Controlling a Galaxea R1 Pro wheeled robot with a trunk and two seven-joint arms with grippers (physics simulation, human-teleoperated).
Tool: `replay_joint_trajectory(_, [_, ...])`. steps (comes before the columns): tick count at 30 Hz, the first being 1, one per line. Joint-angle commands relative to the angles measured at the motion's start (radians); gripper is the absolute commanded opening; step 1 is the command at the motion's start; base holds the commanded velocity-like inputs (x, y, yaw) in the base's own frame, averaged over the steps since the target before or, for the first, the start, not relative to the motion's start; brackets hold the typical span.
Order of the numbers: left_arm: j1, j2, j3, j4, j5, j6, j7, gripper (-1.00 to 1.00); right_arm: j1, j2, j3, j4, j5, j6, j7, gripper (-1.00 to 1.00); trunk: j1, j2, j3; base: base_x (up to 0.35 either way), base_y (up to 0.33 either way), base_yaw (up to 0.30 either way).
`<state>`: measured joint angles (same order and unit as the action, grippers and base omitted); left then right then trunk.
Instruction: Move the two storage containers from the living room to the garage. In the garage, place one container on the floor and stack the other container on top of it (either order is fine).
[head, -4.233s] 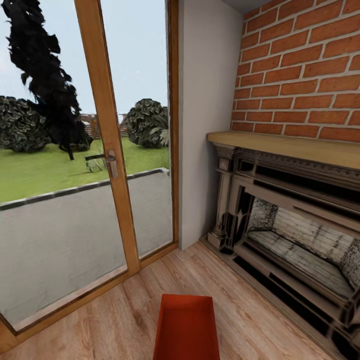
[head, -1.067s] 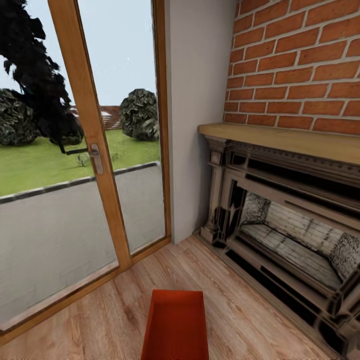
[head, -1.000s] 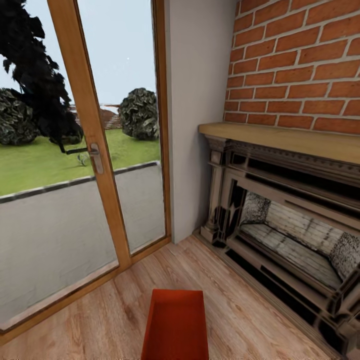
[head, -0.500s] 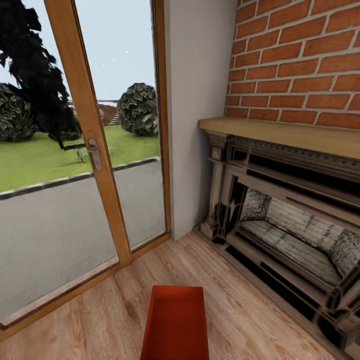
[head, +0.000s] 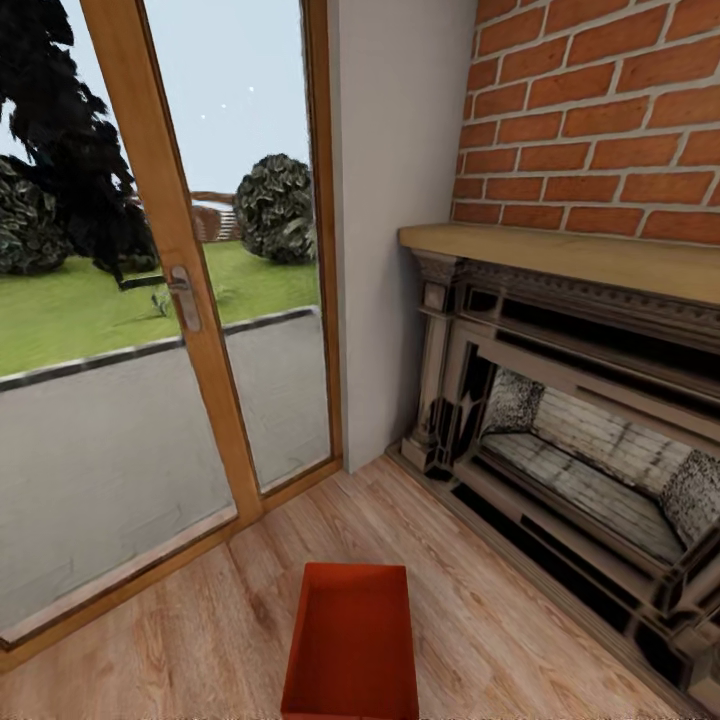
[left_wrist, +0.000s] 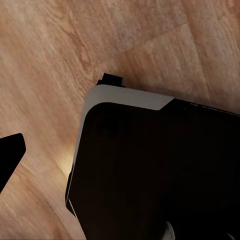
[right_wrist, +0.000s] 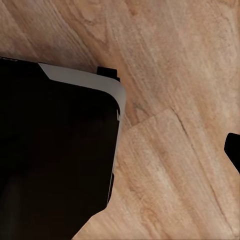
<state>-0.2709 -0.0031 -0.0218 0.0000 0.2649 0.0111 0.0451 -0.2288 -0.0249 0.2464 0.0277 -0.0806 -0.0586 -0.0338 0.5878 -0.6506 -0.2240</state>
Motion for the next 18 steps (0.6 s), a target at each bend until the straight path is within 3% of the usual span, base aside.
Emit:
replay_joint_trajectory(1, [-0.001,0.0,-0.003,0.0,0.007,0.001,0.003,1.0,-0.001,0.0,0.008,0.003,-0.008,-0.006,-0.001,1.0,0.004,-0.009,-0.006,0.0,0.0,0.0])
replay_joint_trajectory(18, [-0.001,0.0,-0.003,0.0,0.007,0.001,0.004,1.0,-0.001,0.0,0.008,0.003,-0.008,-0.006,-0.001,1.0,0.069,-0.128,-0.086,0.0,0.0,0.0])
